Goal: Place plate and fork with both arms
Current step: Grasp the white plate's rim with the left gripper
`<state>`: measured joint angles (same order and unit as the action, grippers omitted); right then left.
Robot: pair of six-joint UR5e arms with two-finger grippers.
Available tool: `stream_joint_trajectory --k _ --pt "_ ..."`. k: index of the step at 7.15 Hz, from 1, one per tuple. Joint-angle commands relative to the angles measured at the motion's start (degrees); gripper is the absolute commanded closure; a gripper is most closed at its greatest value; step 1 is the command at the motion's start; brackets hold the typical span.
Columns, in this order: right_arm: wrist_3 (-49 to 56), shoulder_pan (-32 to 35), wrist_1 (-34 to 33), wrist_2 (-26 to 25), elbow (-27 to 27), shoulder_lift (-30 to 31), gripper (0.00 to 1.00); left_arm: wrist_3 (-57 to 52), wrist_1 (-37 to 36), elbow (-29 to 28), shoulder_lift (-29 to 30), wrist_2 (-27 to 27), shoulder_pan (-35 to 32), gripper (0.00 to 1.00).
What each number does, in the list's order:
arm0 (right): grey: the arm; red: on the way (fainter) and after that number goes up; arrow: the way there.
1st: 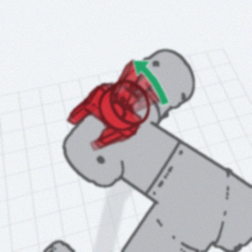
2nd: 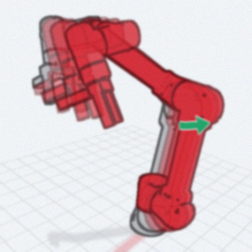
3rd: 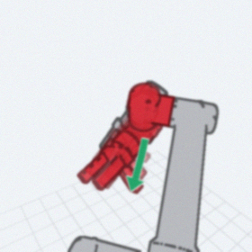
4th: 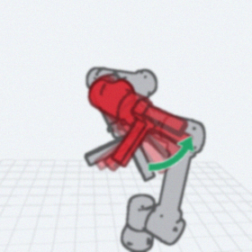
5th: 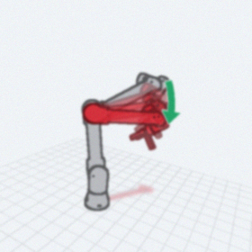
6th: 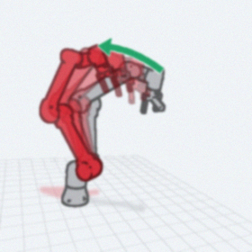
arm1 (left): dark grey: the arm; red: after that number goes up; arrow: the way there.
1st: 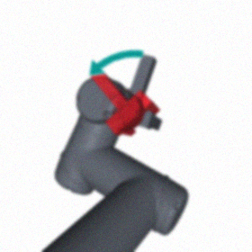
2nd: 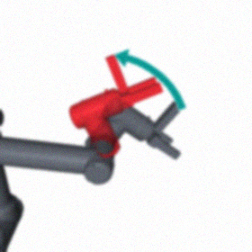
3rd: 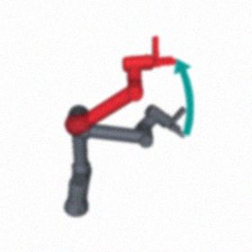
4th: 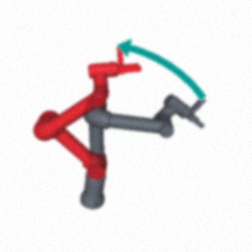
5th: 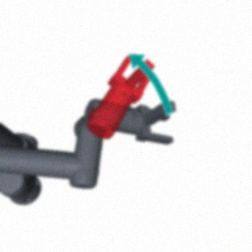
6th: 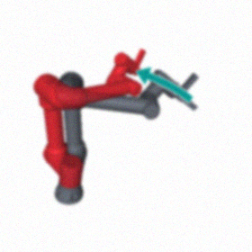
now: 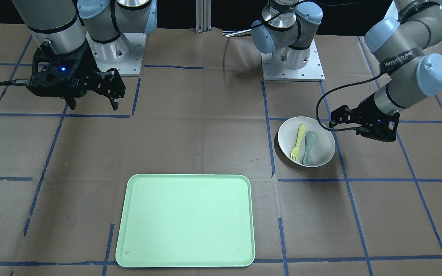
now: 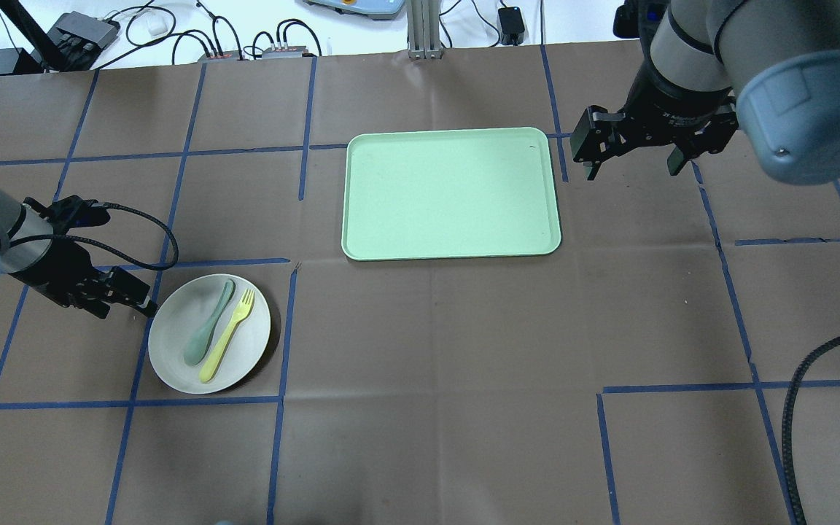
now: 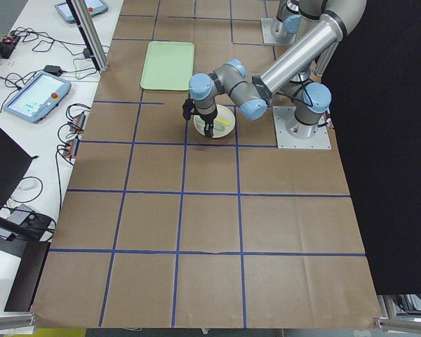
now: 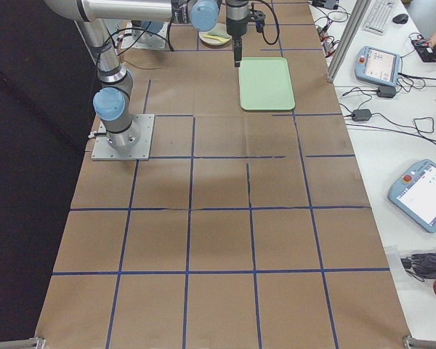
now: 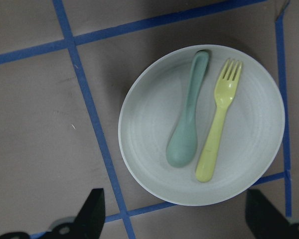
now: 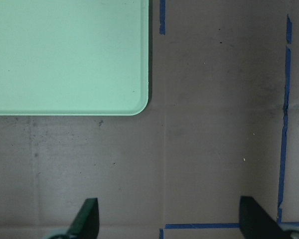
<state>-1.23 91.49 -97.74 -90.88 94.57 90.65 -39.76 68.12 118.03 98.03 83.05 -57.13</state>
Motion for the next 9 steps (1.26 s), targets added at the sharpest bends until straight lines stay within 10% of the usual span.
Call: stream_joint_trajectory --k 1,3,5,9 --pt "-0.09 0.00 0.00 0.00 0.00 0.05 0.00 -2.34 -9.81 5.96 1.20 -1.40 1.41 0.01" --pt "0.00 0.00 0.00 0.00 0.00 -0.03 0.00 -2.26 -11.34 6.52 1.72 -2.01 1.93 0.04" --pt "0.00 0.00 0.00 0.00 -0.09 -0.03 0.00 -1.82 -11.25 6.69 2.34 -3.33 2.20 0.36" --pt "0.00 -0.09 0.00 0.00 0.08 -0.03 0.00 -1.81 -11.25 6.87 3.30 -3.33 2.20 0.69"
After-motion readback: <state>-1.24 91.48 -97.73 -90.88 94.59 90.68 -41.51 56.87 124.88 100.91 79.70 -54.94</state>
